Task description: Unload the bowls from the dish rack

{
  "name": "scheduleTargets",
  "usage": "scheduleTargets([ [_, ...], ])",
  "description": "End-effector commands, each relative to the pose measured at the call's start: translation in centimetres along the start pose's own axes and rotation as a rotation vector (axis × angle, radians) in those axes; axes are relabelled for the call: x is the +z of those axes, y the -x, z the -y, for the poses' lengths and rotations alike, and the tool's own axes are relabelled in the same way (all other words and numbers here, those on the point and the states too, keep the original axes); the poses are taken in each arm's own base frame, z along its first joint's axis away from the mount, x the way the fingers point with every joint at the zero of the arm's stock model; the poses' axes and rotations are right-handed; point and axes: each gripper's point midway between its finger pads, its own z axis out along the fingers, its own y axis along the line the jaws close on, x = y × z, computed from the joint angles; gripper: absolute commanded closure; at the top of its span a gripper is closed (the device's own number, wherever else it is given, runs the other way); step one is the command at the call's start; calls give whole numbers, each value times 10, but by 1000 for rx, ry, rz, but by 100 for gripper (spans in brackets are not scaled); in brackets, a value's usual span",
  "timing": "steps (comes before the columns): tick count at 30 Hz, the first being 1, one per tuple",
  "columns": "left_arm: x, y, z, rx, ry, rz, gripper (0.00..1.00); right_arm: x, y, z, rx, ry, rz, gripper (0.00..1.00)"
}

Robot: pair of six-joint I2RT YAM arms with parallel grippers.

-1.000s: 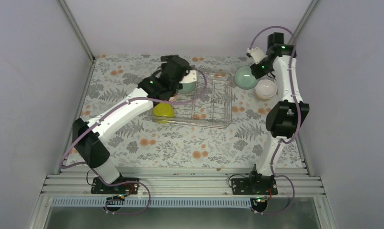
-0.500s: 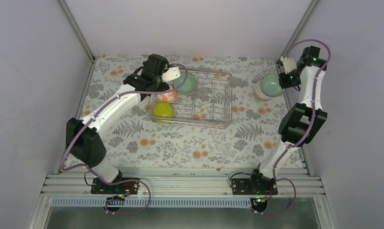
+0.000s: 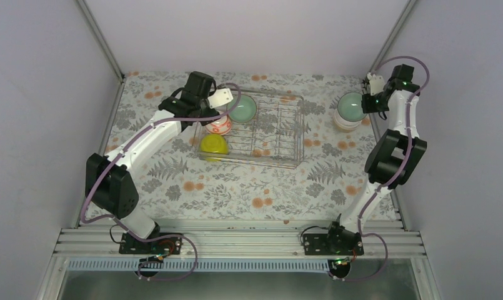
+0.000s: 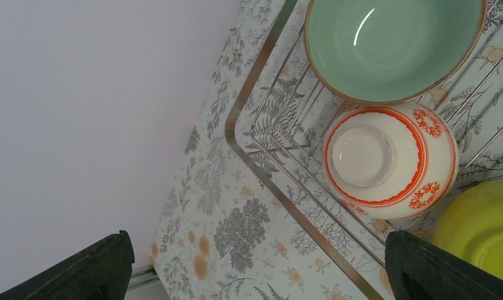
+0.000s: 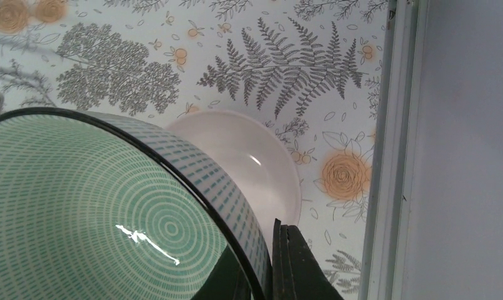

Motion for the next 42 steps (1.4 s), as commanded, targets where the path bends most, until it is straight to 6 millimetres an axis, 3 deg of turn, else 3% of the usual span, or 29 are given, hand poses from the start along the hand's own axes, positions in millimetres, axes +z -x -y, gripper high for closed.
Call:
scheduleTargets([
  [1, 2, 1, 0, -34, -8, 25, 0, 11, 23, 12, 30, -16, 87, 96],
  [14, 6, -4, 8, -43, -39, 16, 0, 48, 9, 18, 61, 2, 37, 96],
  [27, 7, -10, 18, -44, -70, 3, 0, 66, 5, 20, 86, 18, 20, 96],
  [31, 8, -13, 21, -44, -79, -9, 0, 70, -4, 17, 84, 31, -5, 92],
  [33, 8, -13, 22, -45, -85, -7, 0, 69, -7, 15, 82, 34, -10, 87],
  [35, 10, -14, 24, -44, -93, -11, 0, 65, -7, 14, 78, 31, -5, 75],
  [42, 12, -16, 29, -47, -109, -19, 0, 35, 7, 13, 50, -15, 71, 65],
])
